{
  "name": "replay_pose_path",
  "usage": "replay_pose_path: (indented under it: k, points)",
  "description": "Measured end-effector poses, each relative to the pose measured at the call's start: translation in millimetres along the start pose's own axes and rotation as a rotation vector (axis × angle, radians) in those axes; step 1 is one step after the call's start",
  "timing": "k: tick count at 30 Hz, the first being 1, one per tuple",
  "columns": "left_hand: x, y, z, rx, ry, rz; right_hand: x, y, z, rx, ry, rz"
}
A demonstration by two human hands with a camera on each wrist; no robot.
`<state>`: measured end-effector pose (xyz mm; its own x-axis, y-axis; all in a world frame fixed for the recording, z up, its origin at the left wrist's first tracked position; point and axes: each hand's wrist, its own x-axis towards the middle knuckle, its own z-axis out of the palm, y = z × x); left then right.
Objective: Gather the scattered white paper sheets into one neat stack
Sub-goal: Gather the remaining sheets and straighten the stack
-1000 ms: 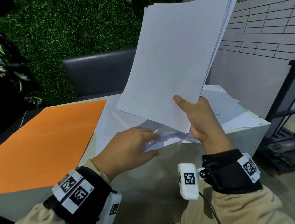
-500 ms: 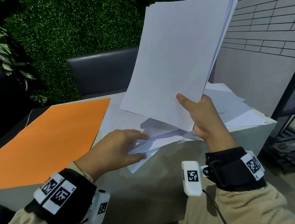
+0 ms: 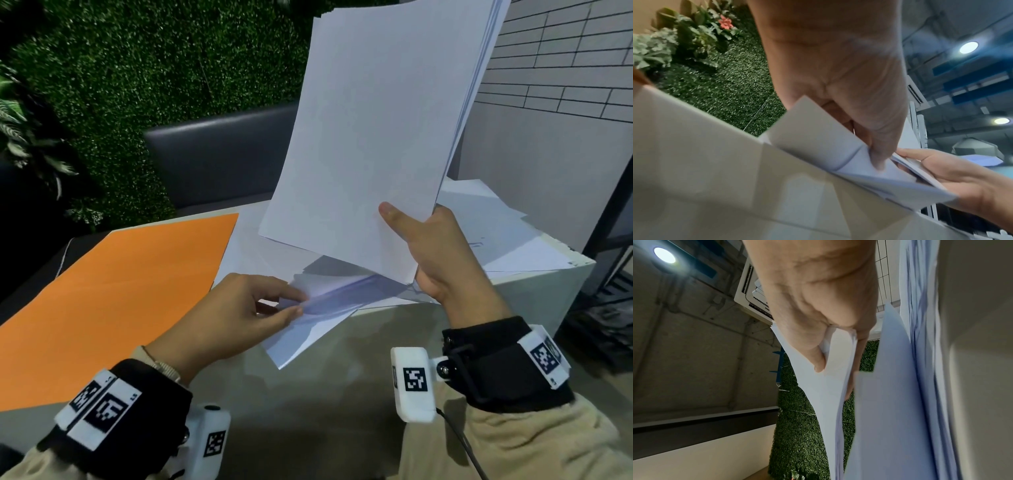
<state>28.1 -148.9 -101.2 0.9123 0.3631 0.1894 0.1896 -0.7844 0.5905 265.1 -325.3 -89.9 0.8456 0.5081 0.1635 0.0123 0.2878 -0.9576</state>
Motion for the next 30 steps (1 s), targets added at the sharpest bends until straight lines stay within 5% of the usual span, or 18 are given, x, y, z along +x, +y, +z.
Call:
replay_pose_path:
  k: [10,18,24,30]
  points:
    - [-0.3,-7.5,-15.6,0.265,0.042,0.076,-2.2,-3.6,-1.4,0.004,0.008,-0.011]
    - [-13.5,-11.2,-60.7,0.076,0.209,-0.026,2.2,-7.8,-5.7,0.099,0.157,-0.046]
    - [-22.6,-13.8,-86.8,0.147,0.371,-0.037,5.0,-14.6,-18.7,0.166,0.243,-0.044]
    - [-33.6,-10.3,-94.2,0.242,0.178,-0.134,7.2,-13.4,-24.3,0.166,0.252,-0.018]
